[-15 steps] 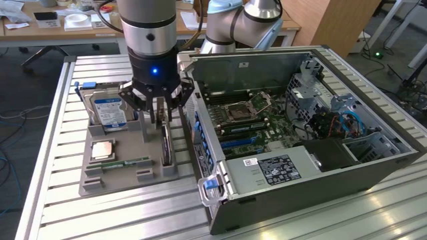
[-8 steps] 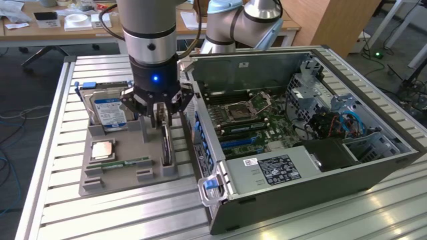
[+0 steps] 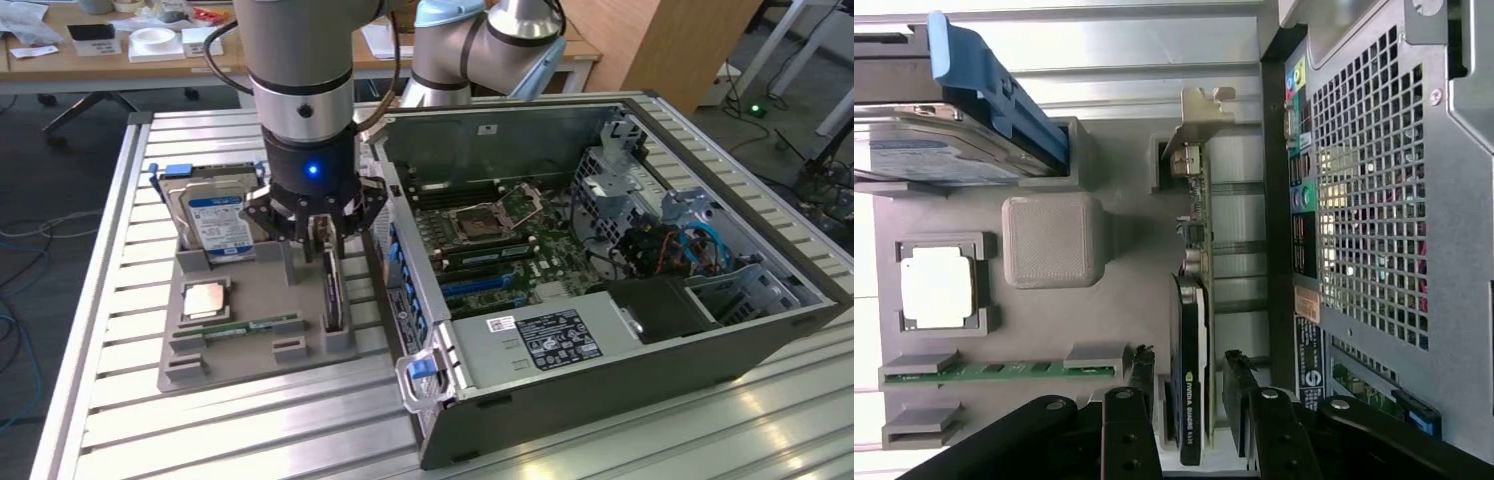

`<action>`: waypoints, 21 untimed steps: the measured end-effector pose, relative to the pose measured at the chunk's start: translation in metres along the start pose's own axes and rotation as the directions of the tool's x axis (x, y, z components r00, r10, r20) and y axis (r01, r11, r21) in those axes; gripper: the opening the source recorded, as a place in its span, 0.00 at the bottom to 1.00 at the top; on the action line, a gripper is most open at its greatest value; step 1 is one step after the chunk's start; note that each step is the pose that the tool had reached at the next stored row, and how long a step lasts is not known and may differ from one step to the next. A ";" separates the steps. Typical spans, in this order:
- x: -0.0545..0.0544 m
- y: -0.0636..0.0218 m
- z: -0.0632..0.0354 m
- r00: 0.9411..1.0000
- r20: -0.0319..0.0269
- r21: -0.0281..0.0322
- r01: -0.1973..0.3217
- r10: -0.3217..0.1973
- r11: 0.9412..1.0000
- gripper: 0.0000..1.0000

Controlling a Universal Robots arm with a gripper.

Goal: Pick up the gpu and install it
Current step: 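Pick up the gpu and move the gpu toward the slot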

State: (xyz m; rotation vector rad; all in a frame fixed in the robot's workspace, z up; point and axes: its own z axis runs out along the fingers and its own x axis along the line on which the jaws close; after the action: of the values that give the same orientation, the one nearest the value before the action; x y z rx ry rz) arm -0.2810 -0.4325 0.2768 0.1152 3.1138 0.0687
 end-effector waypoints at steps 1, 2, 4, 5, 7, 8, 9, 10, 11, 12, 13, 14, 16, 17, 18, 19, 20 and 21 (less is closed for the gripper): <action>0.000 0.0000 0.0001 1.000 0.000 0.000 0.000 0.000 1.000 0.42; 0.000 0.0000 0.0001 1.000 0.000 0.000 0.000 0.000 1.000 0.42; -0.001 0.0001 0.0003 1.000 0.000 0.000 0.000 0.000 1.000 0.42; -0.003 0.0002 0.0005 1.000 0.000 0.000 0.000 0.000 1.000 0.42; -0.004 0.0003 0.0009 1.000 0.000 0.000 0.000 0.000 1.000 0.42; -0.004 0.0003 0.0011 1.000 0.000 0.000 0.000 0.000 1.000 0.42; -0.004 0.0003 0.0018 1.000 0.000 0.000 0.000 0.000 1.000 0.42; -0.004 0.0003 0.0032 1.000 0.000 0.000 0.000 0.000 1.000 0.42; -0.004 0.0002 0.0052 1.000 0.000 0.000 0.000 0.000 1.000 0.42; -0.004 0.0001 0.0069 1.000 0.000 0.000 0.000 0.000 1.000 0.42; -0.004 0.0000 0.0087 1.000 0.000 0.000 0.000 0.000 1.000 0.42; -0.004 -0.0001 0.0105 1.000 0.000 0.000 0.000 0.000 1.000 0.42; -0.004 -0.0002 0.0141 1.000 0.000 0.000 0.000 0.000 1.000 0.42; -0.004 -0.0003 0.0160 1.000 0.000 0.000 0.000 0.000 1.000 0.42; -0.004 -0.0003 0.0178 1.000 0.000 0.000 0.000 0.000 1.000 0.42; -0.004 -0.0003 0.0196 1.000 0.000 0.000 0.000 0.000 1.000 0.42; -0.004 -0.0004 0.0214 1.000 0.000 0.000 0.000 0.000 1.000 0.42; -0.004 -0.0004 0.0232 1.000 0.000 0.000 0.000 0.000 1.000 0.42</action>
State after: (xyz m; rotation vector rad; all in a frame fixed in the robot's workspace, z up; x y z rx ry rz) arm -0.2763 -0.4322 0.2536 0.1151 3.1138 0.0683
